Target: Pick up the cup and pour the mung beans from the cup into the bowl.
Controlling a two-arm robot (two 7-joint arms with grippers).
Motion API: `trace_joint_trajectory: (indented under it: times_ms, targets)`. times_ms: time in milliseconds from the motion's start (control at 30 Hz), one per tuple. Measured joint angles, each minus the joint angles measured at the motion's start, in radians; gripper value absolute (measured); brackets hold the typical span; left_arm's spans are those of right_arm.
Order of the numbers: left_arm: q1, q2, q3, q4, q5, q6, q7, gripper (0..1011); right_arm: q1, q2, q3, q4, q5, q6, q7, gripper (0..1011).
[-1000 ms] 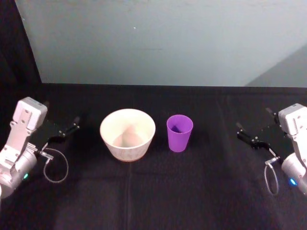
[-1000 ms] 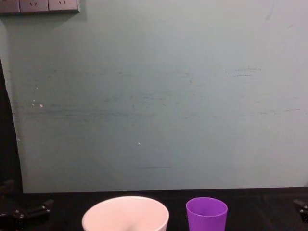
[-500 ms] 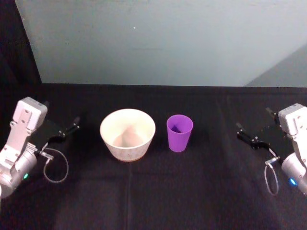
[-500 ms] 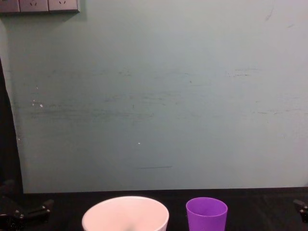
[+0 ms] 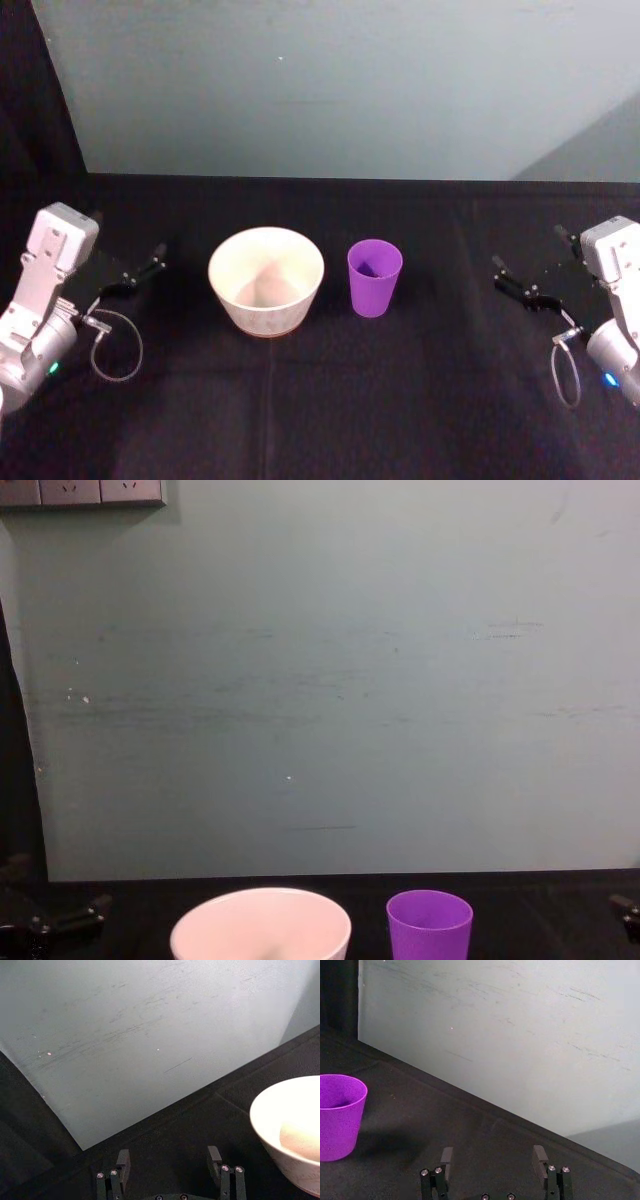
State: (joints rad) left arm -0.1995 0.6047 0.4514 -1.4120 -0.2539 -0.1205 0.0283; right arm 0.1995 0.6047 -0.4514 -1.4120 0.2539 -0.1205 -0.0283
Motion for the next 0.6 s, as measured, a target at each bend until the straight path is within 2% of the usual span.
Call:
trace_joint_trajectory:
  times_ms: [467,600]
  targets:
    - [0.000,0.000,0.000,0.000,0.000,0.000,0.000,1011,-0.002,-0.001,0.003,-0.001,0.000,0.000,0.001,1003]
    - [0.000,0.000,0.000,0.000,0.000,0.000,0.000,1011,-0.012,-0.012,0.006,-0.003,0.004,0.000,0.024,1003]
